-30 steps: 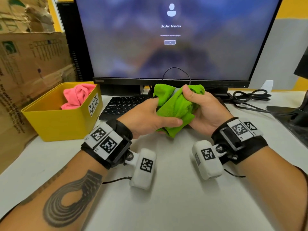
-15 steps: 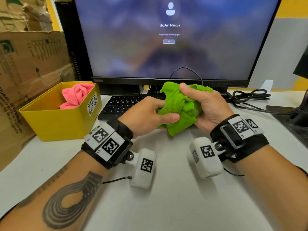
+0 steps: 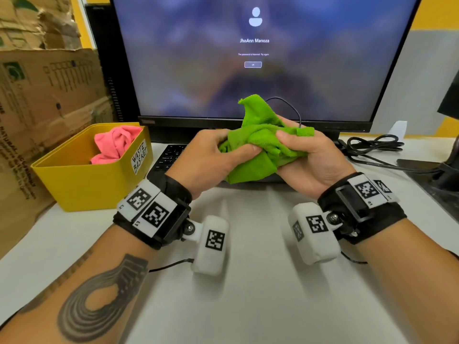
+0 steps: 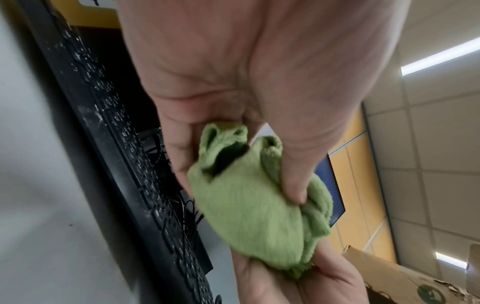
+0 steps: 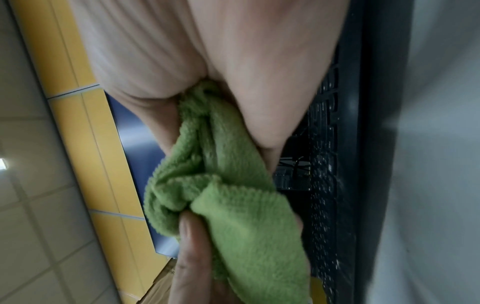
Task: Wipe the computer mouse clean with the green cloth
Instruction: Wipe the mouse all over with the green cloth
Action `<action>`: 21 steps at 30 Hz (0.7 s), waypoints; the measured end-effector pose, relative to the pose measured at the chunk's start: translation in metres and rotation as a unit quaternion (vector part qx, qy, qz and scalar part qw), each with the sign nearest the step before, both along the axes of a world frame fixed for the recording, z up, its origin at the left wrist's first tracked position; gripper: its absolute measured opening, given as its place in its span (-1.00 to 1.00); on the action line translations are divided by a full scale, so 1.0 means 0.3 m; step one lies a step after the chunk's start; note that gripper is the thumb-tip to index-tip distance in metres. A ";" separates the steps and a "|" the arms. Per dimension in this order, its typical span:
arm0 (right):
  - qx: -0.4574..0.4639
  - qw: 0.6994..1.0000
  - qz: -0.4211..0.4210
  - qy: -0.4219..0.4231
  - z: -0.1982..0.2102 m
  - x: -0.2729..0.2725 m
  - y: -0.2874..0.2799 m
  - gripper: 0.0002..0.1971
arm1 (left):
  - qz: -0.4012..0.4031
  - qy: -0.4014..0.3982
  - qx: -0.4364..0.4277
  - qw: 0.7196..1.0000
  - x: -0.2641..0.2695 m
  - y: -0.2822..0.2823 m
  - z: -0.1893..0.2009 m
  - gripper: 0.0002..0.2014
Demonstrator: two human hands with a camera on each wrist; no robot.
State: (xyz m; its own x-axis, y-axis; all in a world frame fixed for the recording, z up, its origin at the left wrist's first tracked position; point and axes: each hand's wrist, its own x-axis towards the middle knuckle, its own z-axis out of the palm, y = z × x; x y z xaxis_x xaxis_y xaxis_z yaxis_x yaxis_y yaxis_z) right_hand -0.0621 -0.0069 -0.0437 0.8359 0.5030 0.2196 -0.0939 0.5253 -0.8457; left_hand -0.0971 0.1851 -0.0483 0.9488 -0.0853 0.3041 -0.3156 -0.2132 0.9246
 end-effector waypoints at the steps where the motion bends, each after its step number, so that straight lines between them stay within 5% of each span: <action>1: -0.016 1.000 0.003 -0.014 -0.003 0.000 -0.010 -0.49 | 0.015 -0.024 0.001 1.000 0.003 0.001 -0.003 -0.54; 5: -0.086 0.993 -0.073 -0.031 -0.001 -0.005 -0.002 -0.50 | 0.037 -0.053 0.002 0.998 0.007 -0.030 -0.017 -0.63; 9: -0.076 0.984 -0.159 0.004 0.003 -0.036 0.040 -0.46 | 0.032 -0.028 -0.103 0.994 0.005 -0.055 0.008 -0.93; 12: -0.097 0.984 -0.151 0.016 0.011 -0.054 0.062 -0.54 | 0.089 -0.058 -0.086 0.991 0.006 -0.046 0.027 -0.82; 16: -0.106 0.991 -0.070 0.041 0.008 -0.051 0.060 -0.46 | 0.124 -0.117 0.013 0.985 0.010 -0.012 0.036 -0.32; 21: -0.133 0.990 0.043 -0.001 -0.001 -0.064 0.030 -0.55 | 0.176 -0.158 0.030 0.971 0.013 0.017 0.034 -0.35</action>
